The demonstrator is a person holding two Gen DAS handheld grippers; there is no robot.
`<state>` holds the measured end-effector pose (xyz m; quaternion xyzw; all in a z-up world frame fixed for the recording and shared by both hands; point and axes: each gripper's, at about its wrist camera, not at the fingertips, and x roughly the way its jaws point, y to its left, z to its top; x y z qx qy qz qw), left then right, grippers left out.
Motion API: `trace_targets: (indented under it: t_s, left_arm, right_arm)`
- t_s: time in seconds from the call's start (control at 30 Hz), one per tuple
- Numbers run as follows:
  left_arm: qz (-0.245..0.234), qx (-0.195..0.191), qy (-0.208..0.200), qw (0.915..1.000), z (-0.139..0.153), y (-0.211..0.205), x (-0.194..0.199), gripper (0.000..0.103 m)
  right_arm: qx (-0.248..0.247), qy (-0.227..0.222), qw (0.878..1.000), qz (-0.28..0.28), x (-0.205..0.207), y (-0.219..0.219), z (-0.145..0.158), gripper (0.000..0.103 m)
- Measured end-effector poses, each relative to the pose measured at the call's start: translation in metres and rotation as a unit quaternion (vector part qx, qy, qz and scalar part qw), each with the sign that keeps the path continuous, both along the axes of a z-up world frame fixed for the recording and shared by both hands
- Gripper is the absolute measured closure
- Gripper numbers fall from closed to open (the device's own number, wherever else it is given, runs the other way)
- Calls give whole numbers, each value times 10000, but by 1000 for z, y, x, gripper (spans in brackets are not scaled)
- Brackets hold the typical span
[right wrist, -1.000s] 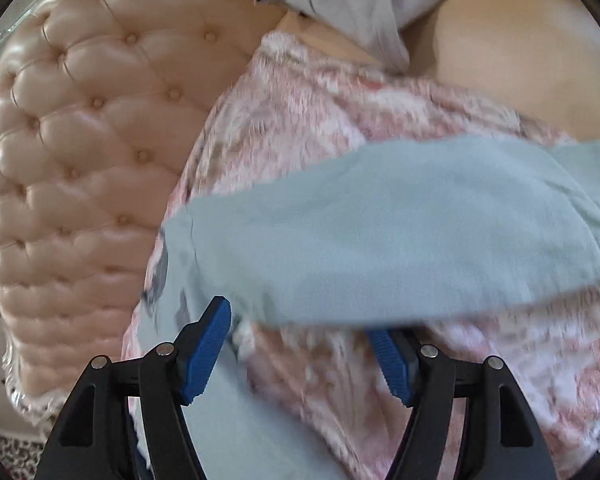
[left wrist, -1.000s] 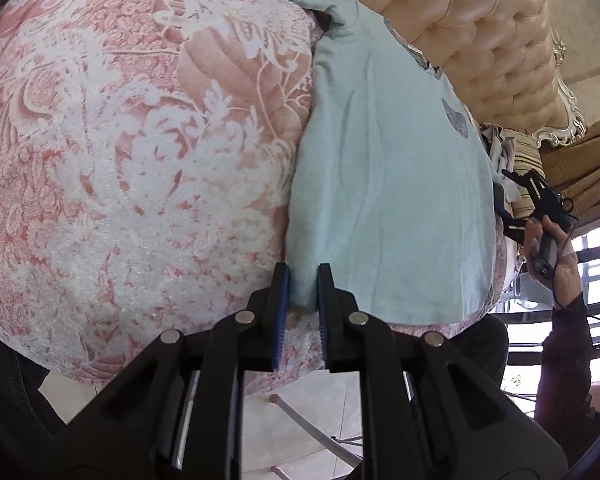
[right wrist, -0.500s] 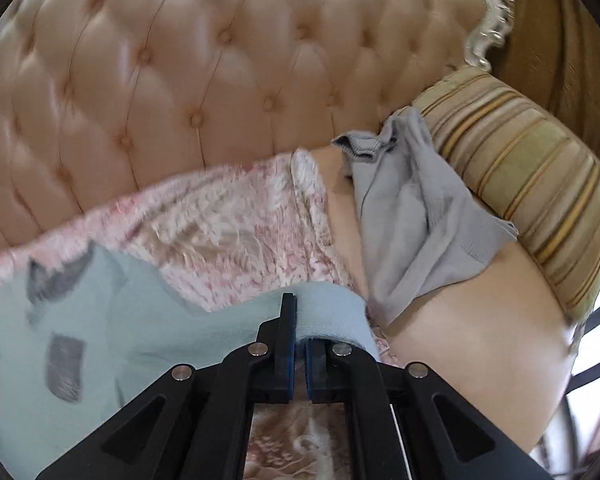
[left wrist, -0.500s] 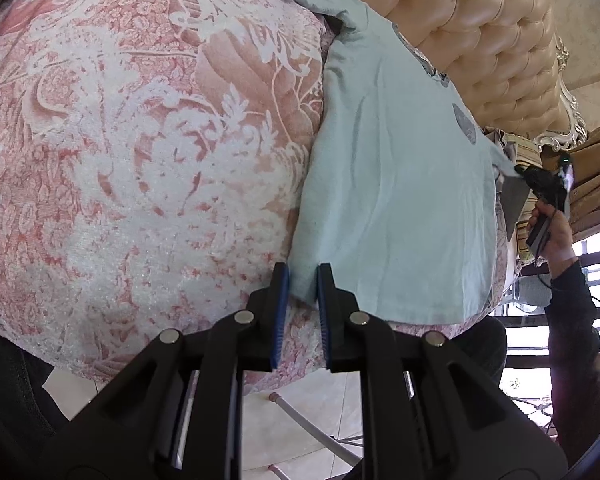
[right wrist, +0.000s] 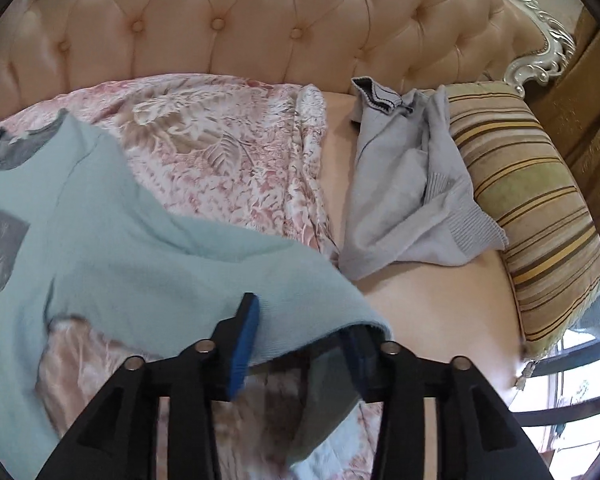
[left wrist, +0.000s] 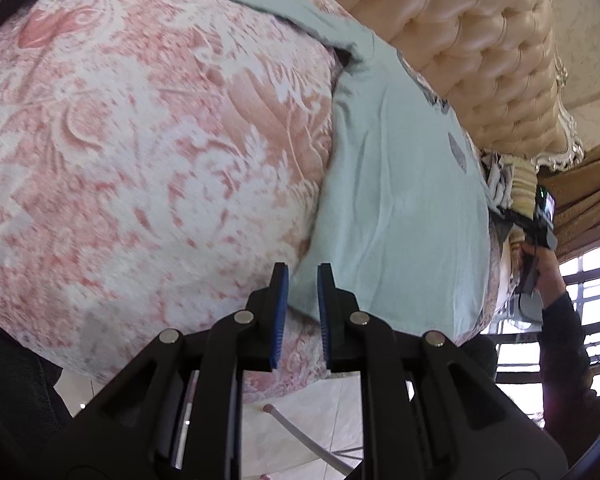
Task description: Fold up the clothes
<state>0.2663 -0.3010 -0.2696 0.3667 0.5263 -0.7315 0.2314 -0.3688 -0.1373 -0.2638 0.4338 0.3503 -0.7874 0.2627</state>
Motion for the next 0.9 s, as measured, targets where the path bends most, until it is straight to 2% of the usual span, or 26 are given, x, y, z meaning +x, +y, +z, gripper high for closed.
trace_targets:
  t_s: [0.07,0.1,0.13,0.23,0.37,0.4,0.5,0.53,0.57,0.6,0.7,0.77,0.83,0.9]
  left_arm:
    - [66,14,56,10000,0,-2,4,84]
    - [99,21,84,9999,0,-3,6,78]
    - [132,28,112,9998,0,-4,8,67]
    - [231,50,196,9995,-1,-7,14,53]
    - [364,78,308,9988,-1,-12,23,52]
    - [397,85,336,9986,-1,-13,25,52]
    - [390,89,440,9982,-3,-12,26,52]
    - [356,120,502,9980,-4,-12,24,52]
    - [305,160,584,9977,-4,-12,20,52]
    - [254,200,665,9973,-4,-12,16,52]
    - [14,33,802,9968,5,-11,-2,52]
    - [-107,-51,835,9964,11,-11,-11,52]
    - [-179,-137,779,9967,13,-11,-16,52]
    - [-153,-163,683,9974,13,-16,-17,52]
  right_arm:
    - [148,-13,9999,74,4,7,6,49]
    - [217,8,9997,100,6,11,8,48]
    - [323,9,9994,139,8,16,8,47]
    - [687,44,9974,195,16,34,9,44]
    - [1218,304,9917,294,20,52,7,41]
    - [1394,501,9887,239,18,57,10,41]
    - [872,822,9927,-160,22,65,45,41]
    - [22,324,9993,-197,27,60,63,40]
    - [-822,-184,9962,-229,31,55,81,34]
    - [-1484,-857,9851,-158,36,43,87,30]
    - [-2479,-2096,9455,246,63,-11,82,29]
    - [-3205,-2978,8978,500,80,-58,64,29]
    - [-3448,-3387,8747,345,87,-102,37,29]
    - [-3417,-3647,8658,257,91,-138,11,30]
